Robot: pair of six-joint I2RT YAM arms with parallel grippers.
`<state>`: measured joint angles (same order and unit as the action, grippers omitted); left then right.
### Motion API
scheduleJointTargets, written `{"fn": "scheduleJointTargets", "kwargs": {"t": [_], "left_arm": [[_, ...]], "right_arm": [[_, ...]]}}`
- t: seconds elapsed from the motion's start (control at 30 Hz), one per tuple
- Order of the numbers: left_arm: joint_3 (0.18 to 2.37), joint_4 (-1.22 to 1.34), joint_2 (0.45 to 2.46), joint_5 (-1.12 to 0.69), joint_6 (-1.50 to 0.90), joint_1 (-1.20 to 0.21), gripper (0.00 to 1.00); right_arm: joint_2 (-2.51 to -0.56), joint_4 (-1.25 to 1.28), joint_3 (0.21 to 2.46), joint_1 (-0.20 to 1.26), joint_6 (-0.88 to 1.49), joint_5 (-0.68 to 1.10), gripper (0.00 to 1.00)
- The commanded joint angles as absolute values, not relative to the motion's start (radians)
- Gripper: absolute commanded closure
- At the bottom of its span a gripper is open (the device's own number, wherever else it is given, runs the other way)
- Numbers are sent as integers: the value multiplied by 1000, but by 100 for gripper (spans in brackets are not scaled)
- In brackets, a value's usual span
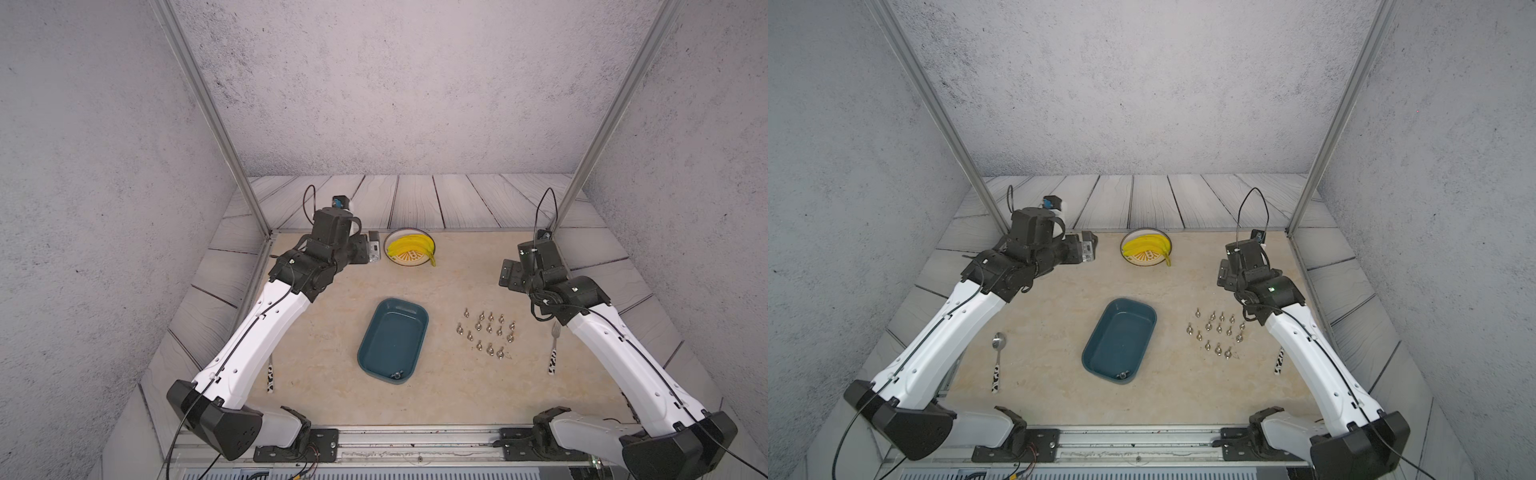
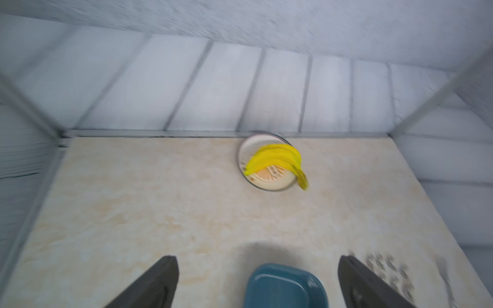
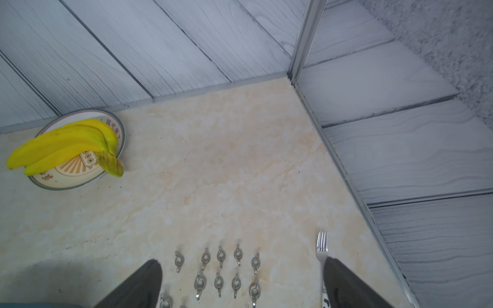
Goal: Take out the wing nut from the storage box
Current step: Reset both arms
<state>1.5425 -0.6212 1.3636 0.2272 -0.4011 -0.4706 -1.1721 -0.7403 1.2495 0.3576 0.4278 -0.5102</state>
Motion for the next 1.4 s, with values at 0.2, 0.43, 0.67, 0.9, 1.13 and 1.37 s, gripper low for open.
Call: {"fn": "scheduleJointTargets", "kwargs": {"t": [0.2, 0.43, 0.67, 0.9, 1.13, 1.37], "left_arm": [[1191, -254, 1349, 1030, -424, -393, 0], [1106, -169, 1377, 964, -436, -334, 0], [875, 69, 1233, 791, -361, -240, 1], [686, 308, 1158, 752, -257, -177, 0], [499, 539, 1156, 721, -191, -127, 0], [404, 609, 1193, 662, -188, -102, 0]], "right_arm": [[-986, -455, 974, 355, 278, -738, 0], [-762, -306, 786, 343, 180, -746, 0], [-598, -27, 560, 333, -37, -693, 0], [-590, 149, 443, 308, -175, -599, 0], [-678, 224, 402, 254, -203, -476, 0], [-760, 273, 380, 188, -149, -412, 0]]}}
